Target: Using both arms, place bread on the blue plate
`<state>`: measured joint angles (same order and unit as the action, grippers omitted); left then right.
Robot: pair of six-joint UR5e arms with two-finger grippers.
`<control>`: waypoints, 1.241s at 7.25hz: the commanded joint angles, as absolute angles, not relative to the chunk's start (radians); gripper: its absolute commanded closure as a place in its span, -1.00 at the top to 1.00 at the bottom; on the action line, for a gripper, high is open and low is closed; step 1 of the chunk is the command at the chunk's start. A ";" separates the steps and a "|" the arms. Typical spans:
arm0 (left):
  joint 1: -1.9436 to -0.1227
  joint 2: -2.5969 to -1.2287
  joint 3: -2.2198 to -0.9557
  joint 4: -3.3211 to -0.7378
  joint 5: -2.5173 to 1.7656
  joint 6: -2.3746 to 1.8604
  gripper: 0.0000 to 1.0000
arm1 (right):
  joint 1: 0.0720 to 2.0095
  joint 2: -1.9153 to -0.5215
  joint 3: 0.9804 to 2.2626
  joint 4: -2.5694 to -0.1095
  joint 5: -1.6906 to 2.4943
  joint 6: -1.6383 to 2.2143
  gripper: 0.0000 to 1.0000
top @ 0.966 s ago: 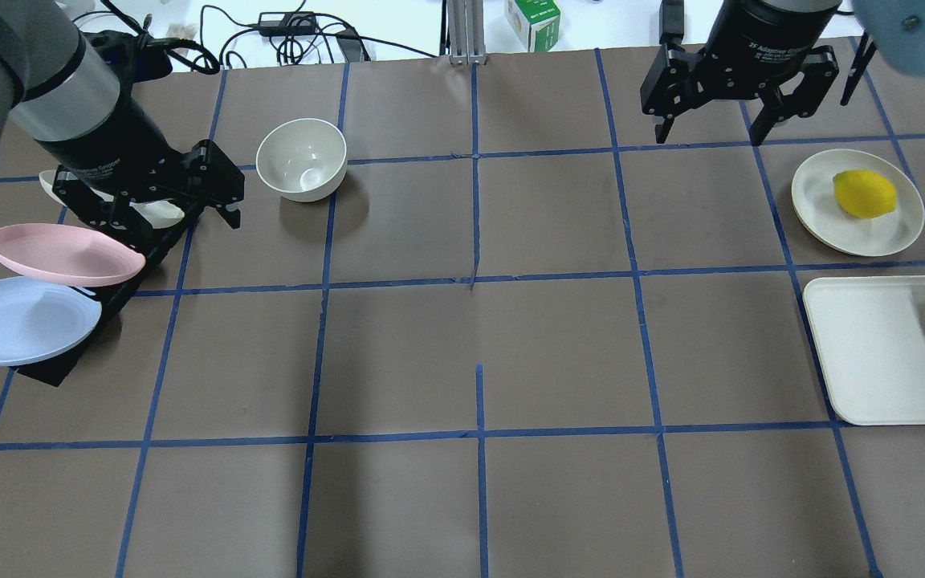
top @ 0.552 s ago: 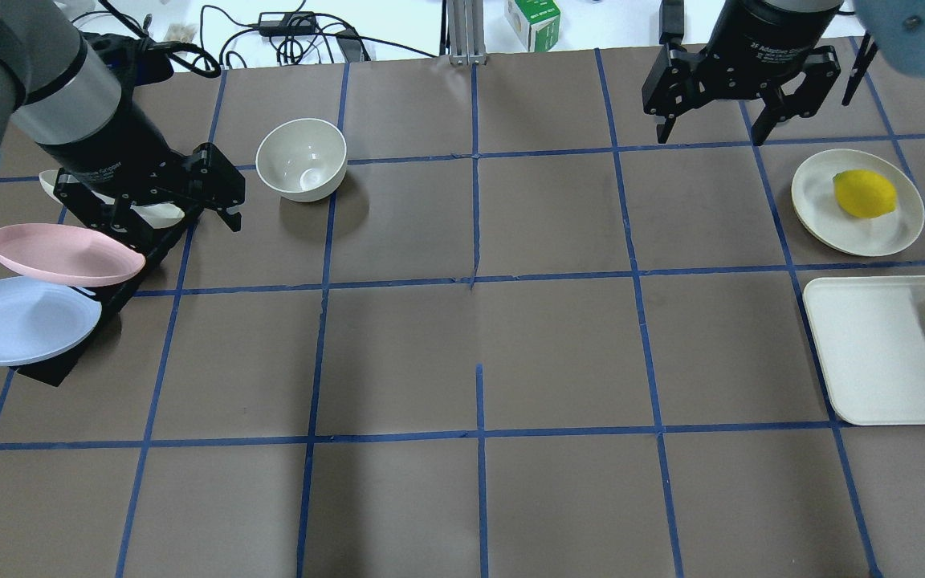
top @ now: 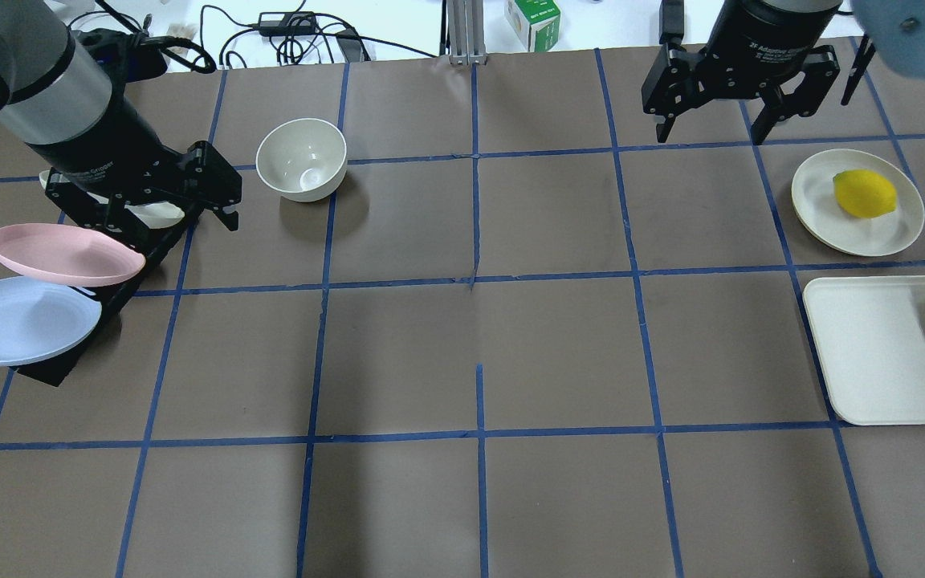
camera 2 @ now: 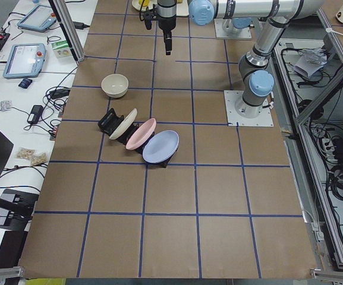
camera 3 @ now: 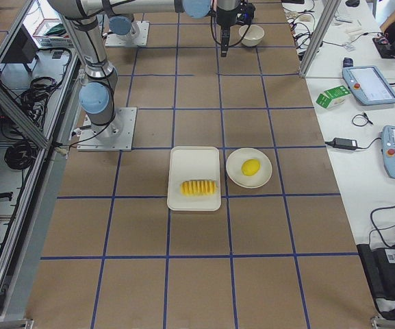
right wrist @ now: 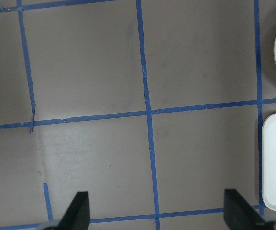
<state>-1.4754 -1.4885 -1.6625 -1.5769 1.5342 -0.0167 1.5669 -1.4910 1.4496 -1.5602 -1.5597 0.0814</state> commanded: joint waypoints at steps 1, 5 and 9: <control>-1.476 -1.491 -1.666 -1.568 1.540 -0.011 1.00 | 1.566 -1.491 1.450 -1.560 -1.560 0.081 1.00; -1.381 -1.514 -1.669 -1.548 1.568 0.038 1.00 | 1.566 -1.490 1.450 -1.560 -1.560 0.083 1.00; -0.943 -1.552 -1.670 -1.381 1.572 0.044 1.00 | 1.563 -1.489 1.451 -1.560 -1.560 0.080 1.00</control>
<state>-1.0655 -1.5365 -1.6670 -1.4296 1.5687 0.0370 1.5637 -1.4895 1.4500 -1.5601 -1.5600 0.0801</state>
